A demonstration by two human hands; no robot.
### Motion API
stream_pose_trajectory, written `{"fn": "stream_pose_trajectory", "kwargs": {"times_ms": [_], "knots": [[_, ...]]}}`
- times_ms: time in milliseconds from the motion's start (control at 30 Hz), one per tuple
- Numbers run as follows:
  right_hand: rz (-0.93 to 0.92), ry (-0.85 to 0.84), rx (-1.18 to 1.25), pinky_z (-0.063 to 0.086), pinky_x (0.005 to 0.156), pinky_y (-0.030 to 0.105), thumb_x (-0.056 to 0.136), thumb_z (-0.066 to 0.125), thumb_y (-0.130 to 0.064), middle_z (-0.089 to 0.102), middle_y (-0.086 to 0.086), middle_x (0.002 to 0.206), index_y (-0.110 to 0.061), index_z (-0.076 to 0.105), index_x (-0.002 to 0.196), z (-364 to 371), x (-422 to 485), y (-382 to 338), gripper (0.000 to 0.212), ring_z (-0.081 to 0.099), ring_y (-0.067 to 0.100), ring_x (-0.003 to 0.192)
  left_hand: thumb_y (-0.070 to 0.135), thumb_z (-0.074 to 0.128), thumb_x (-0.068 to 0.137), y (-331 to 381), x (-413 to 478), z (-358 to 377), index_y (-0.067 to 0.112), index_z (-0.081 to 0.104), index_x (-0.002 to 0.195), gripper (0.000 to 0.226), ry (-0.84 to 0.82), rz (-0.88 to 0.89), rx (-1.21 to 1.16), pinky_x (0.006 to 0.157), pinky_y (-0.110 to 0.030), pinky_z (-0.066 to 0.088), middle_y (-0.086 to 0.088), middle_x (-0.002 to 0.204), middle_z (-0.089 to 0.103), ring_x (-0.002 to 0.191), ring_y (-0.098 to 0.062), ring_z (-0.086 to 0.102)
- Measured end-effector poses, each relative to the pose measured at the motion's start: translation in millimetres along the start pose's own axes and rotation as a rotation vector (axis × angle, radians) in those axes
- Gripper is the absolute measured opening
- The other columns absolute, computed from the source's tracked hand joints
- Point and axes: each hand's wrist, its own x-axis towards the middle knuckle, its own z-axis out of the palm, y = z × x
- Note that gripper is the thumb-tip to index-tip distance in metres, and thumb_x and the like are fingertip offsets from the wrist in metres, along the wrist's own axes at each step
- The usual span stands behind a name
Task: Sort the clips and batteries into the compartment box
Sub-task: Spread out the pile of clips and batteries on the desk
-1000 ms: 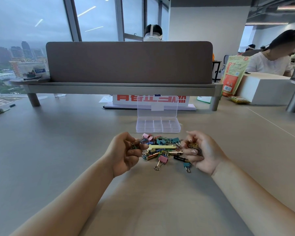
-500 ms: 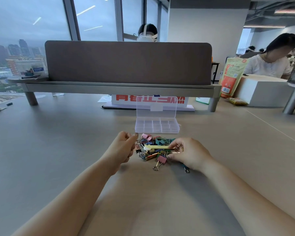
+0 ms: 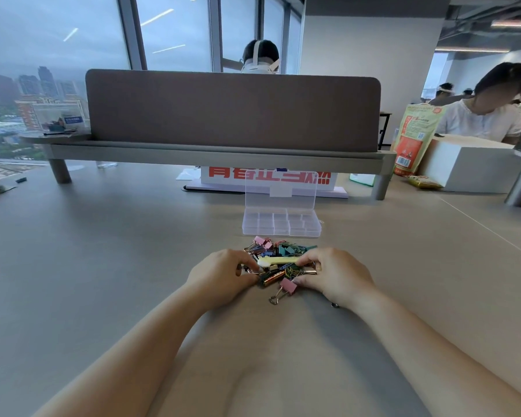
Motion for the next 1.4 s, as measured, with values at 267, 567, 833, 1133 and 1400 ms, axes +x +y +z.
{"fn": "stream_pose_trajectory", "kwargs": {"times_ms": [267, 567, 833, 1133, 1400], "knots": [[-0.036, 0.051, -0.012, 0.029, 0.054, 0.025, 0.081, 0.066, -0.044, 0.048, -0.012, 0.065, -0.035, 0.064, 0.094, 5.8, 1.6, -2.1, 0.015, 0.050, 0.012, 0.073, 0.042, 0.060, 0.087, 2.2, 0.6, 5.1, 0.038, 0.066, 0.091, 0.009, 0.049, 0.012, 0.029, 0.068, -0.026, 0.046, 0.013, 0.102, 0.064, 0.086, -0.011, 0.056], [-0.041, 0.058, 0.079, 0.030, 0.053, 0.027, 0.084, 0.065, -0.038, 0.047, -0.009, 0.057, -0.029, 0.060, 0.077, 4.7, 0.2, -4.0, 0.012, 0.045, 0.009, 0.061, 0.026, 0.061, 0.089, 3.6, 5.3, 2.4, 0.023, 0.065, 0.083, 0.008, 0.065, -0.082, -0.331, 0.053, -0.019, 0.036, 0.011, 0.068, 0.058, 0.059, -0.004, 0.048], [0.045, -0.019, 0.726, 0.028, 0.038, 0.008, 0.085, 0.068, -0.018, 0.044, -0.014, 0.042, -0.004, 0.063, 0.085, -11.7, -6.2, -8.8, 0.014, 0.035, 0.000, 0.035, 0.020, 0.053, 0.095, 9.1, 3.8, -7.8, 0.013, 0.058, 0.087, 0.012, -0.134, -0.307, -0.987, 0.034, -0.015, 0.014, 0.006, 0.054, 0.034, 0.041, -0.006, 0.023], [0.410, -0.338, 1.604, 0.019, 0.032, 0.013, 0.096, 0.045, -0.018, 0.034, -0.003, 0.057, -0.014, 0.039, 0.072, -21.2, 2.8, 4.4, 0.025, 0.027, 0.004, 0.039, 0.024, 0.043, 0.100, 7.7, 3.5, -13.4, 0.018, 0.046, 0.086, 0.016, -0.237, -0.402, -1.455, 0.032, -0.011, 0.018, 0.005, 0.057, 0.034, 0.042, -0.004, 0.023], [0.514, -0.248, 1.837, 0.016, 0.024, 0.011, 0.072, 0.040, -0.015, 0.038, 0.004, 0.058, -0.012, 0.034, 0.065, -18.2, 8.8, 15.8, 0.009, 0.031, 0.007, 0.035, 0.026, 0.040, 0.099, 7.1, 6.7, -10.8, 0.018, 0.041, 0.079, 0.022, -0.281, -0.555, -1.619, 0.029, -0.010, 0.021, 0.000, 0.064, 0.037, 0.039, -0.005, 0.027]]}}
